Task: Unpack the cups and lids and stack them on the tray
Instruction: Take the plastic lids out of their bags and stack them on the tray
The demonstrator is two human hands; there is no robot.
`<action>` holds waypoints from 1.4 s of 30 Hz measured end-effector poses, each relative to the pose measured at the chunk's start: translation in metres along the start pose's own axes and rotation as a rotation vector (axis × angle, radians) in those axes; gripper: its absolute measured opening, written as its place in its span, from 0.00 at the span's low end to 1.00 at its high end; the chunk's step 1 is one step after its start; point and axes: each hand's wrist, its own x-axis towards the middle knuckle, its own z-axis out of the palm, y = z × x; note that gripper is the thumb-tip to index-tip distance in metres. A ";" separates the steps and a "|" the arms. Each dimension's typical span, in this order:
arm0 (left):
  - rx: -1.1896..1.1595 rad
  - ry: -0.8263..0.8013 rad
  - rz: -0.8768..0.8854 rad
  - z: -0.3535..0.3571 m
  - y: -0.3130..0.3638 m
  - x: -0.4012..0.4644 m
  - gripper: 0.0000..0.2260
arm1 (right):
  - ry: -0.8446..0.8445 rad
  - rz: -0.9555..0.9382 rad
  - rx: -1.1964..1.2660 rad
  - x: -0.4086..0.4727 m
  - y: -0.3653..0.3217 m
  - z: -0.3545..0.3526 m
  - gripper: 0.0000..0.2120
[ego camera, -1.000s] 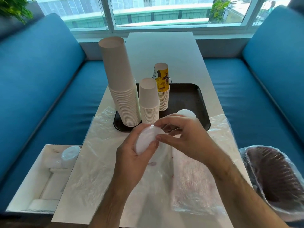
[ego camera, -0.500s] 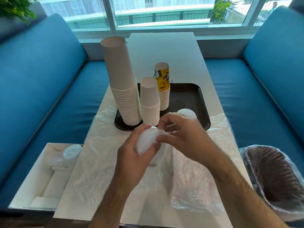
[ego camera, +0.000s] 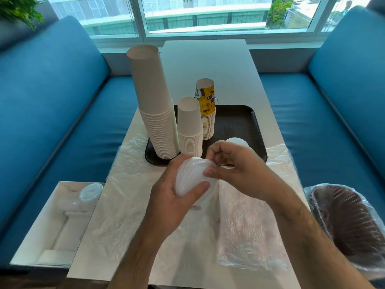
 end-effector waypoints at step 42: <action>-0.105 0.148 -0.012 -0.016 -0.004 0.009 0.18 | 0.487 0.508 -0.440 0.077 0.147 -0.063 0.19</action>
